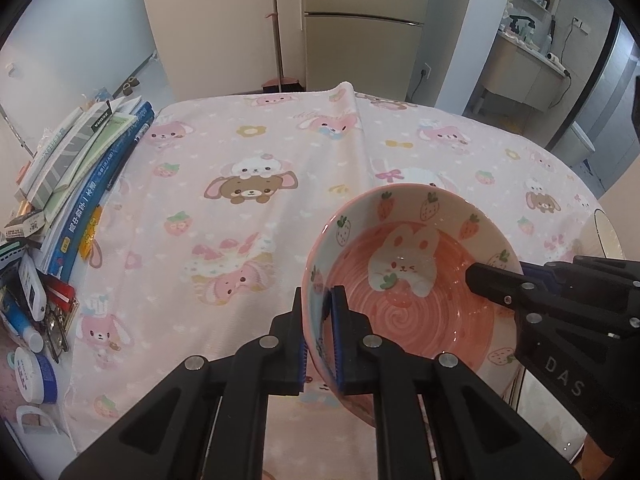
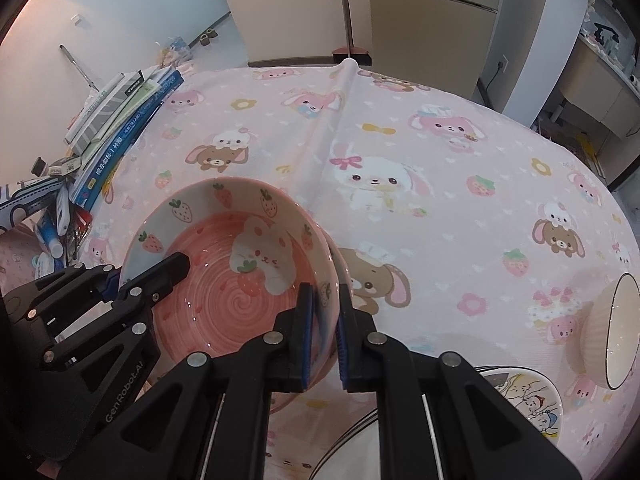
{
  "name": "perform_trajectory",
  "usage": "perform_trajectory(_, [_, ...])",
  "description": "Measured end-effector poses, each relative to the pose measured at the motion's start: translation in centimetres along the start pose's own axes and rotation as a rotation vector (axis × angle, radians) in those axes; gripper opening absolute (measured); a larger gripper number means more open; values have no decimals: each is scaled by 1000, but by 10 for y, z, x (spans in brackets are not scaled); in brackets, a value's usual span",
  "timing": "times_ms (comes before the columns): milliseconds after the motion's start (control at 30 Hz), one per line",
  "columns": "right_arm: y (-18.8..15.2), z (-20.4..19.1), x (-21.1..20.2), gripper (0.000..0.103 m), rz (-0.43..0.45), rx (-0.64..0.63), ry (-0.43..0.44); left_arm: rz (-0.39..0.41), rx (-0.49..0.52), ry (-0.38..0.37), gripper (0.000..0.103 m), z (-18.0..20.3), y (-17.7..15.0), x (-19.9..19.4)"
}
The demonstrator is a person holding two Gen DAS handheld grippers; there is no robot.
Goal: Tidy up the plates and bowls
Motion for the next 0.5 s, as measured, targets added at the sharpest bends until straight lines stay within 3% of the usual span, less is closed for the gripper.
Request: perform_trajectory(500, [-1,-3,-6,10,29,-73,-70,-22,1,-17,17,5,-5,14])
Point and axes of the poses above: each gripper's, at about its wrist camera, not at the fingertips, and x roughly the way its jaws point, z to its right, y to its top, the point moved 6 cm from there along x, roughly the way its jaws point, and after that the axes turned 3 degrees about x, right-handed, at the moved point
